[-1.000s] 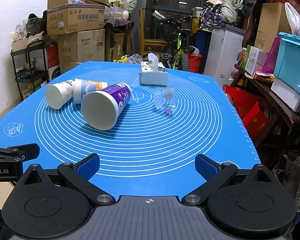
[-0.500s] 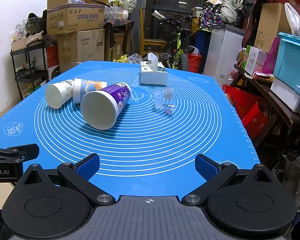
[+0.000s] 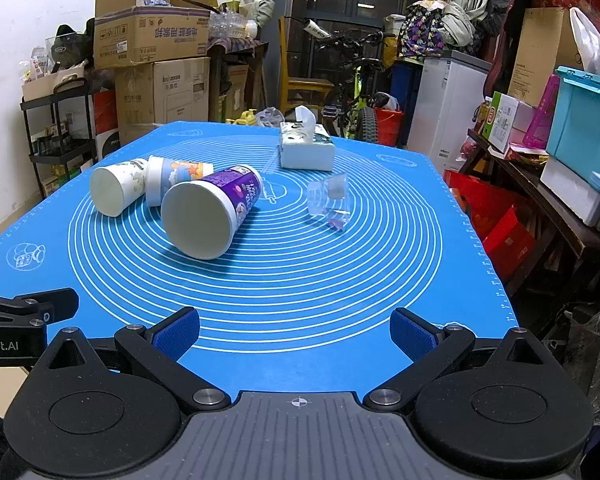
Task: Flip cup upside down
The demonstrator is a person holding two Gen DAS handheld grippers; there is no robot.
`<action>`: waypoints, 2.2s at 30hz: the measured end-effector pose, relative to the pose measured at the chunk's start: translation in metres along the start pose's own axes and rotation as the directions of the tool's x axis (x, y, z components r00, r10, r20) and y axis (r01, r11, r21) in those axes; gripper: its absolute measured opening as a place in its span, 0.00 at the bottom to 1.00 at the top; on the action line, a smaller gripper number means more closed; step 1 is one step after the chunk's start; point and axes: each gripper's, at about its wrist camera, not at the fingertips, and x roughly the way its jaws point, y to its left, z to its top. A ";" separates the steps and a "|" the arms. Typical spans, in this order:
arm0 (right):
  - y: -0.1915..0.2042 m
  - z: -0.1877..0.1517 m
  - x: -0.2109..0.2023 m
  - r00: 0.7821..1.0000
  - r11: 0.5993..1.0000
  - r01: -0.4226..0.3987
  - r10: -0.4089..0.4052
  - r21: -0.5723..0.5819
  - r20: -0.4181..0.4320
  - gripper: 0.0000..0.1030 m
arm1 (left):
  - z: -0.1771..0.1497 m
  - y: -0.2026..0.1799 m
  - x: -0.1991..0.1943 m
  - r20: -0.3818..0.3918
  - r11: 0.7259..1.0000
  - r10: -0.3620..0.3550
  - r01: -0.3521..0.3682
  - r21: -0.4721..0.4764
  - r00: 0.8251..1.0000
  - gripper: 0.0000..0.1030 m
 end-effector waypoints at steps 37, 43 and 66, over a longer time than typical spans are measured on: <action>-0.003 0.008 0.006 1.000 1.000 -0.006 0.006 -0.003 0.011 0.98 | 0.012 0.005 0.004 0.025 0.999 0.046 -0.047 0.024 0.999 1.00; -0.003 0.021 0.021 0.999 1.000 -0.014 0.014 -0.009 0.034 0.98 | 0.037 0.013 0.029 0.011 0.998 0.039 -0.039 0.050 0.999 1.00; -0.023 0.052 0.090 0.999 1.000 -0.013 0.013 0.008 0.039 0.98 | 0.094 0.058 0.178 -0.071 0.987 0.132 -0.125 0.099 0.989 0.80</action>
